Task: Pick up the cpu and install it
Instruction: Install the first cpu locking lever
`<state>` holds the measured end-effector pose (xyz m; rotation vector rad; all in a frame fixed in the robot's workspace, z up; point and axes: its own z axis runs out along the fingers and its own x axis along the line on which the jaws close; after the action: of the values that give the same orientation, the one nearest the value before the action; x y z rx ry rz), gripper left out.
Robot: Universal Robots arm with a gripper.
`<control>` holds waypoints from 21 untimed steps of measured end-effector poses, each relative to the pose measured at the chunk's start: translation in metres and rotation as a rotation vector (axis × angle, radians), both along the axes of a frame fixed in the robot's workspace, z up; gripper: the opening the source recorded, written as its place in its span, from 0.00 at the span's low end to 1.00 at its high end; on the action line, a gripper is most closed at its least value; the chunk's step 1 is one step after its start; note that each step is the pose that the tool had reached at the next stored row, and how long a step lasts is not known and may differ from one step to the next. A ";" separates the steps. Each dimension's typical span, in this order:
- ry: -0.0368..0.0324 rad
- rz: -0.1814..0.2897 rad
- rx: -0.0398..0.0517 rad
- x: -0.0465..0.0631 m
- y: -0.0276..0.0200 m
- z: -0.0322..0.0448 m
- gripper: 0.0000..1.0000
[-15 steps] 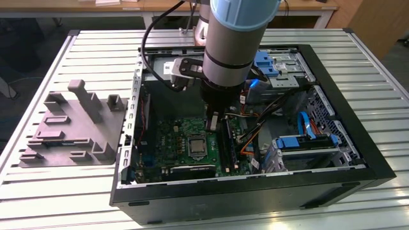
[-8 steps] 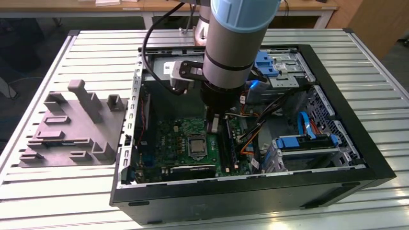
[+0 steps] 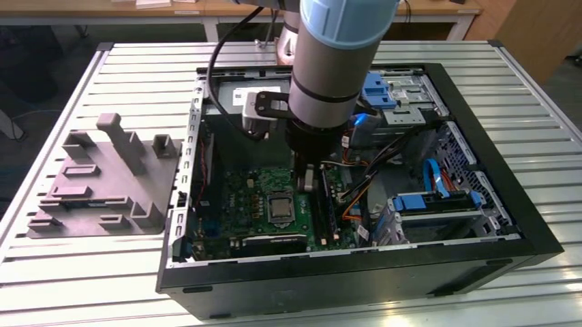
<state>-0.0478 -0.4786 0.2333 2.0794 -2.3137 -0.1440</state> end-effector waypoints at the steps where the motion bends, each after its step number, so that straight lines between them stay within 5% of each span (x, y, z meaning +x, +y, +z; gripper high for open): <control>1: 0.0000 0.014 0.0000 0.000 0.0000 -0.0007 0.11; 4: 0.0001 0.047 -0.0002 0.000 -0.0009 -0.0021 0.11; 14: 0.0001 0.051 -0.0015 0.000 -0.0024 -0.0024 0.11; 18: 0.0009 0.051 -0.0336 0.000 -0.0035 -0.0034 0.11; 21: 0.0011 0.051 -0.0385 0.000 -0.0064 -0.0045 0.11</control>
<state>-0.0480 -0.4850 0.2288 2.1178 -2.2415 -0.0985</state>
